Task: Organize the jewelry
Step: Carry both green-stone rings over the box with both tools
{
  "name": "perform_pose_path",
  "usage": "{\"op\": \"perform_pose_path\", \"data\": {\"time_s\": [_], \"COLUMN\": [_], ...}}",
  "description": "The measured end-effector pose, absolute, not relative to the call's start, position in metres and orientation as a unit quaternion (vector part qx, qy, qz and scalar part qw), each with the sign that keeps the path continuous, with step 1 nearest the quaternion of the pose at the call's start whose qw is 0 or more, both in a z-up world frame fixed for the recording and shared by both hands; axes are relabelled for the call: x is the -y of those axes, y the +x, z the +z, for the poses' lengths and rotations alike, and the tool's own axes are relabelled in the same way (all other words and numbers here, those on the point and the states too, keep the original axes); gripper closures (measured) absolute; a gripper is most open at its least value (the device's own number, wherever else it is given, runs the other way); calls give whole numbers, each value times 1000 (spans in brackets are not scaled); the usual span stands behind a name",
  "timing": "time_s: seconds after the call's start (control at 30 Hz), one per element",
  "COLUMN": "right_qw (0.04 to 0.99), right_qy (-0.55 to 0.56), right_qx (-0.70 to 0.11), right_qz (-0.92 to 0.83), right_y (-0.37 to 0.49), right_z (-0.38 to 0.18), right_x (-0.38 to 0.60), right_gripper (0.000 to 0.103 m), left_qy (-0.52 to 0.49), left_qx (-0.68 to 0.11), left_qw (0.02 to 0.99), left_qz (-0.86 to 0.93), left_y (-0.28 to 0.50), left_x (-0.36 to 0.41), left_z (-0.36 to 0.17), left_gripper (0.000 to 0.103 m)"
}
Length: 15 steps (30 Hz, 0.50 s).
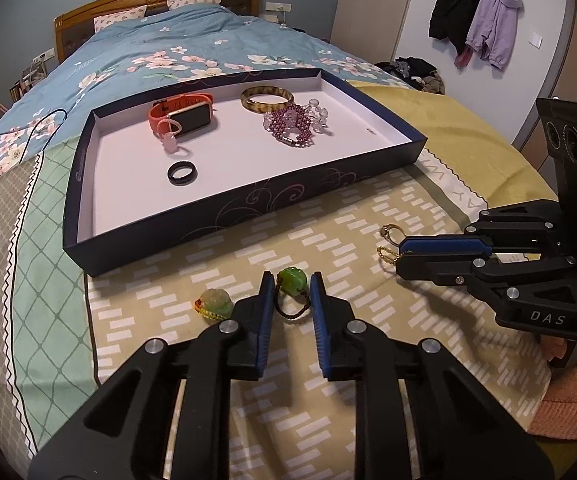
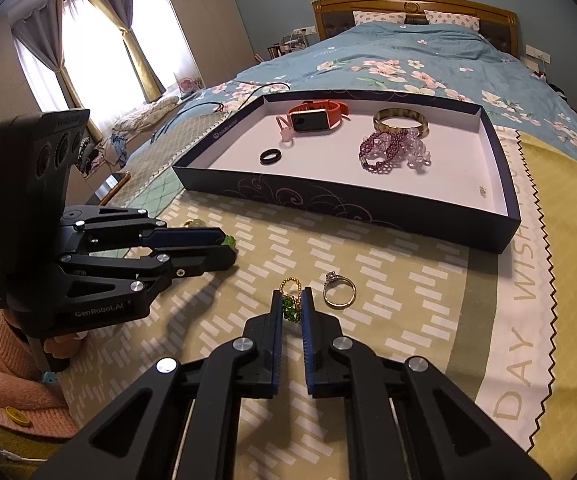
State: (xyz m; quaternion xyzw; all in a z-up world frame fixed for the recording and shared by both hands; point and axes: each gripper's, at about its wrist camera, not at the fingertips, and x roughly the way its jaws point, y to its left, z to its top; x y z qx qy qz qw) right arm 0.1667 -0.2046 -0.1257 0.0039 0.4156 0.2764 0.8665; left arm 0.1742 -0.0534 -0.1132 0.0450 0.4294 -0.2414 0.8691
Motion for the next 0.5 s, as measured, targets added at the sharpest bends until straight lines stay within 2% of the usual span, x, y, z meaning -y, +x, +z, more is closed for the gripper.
{"op": "perform_pose_path", "data": {"time_s": [0.5], "right_qw": [880], "right_qy": [18], "right_qx": [-385], "right_qz": [276], "right_y": [164], "right_z": [-111], "right_x": [216], "right_gripper": [96], "left_qy": [17], "left_qx": [-409], "left_qw": [879], "left_qz": [-246], "left_y": [163], "left_x": [48], "left_z": [-100], "left_gripper": [85]}}
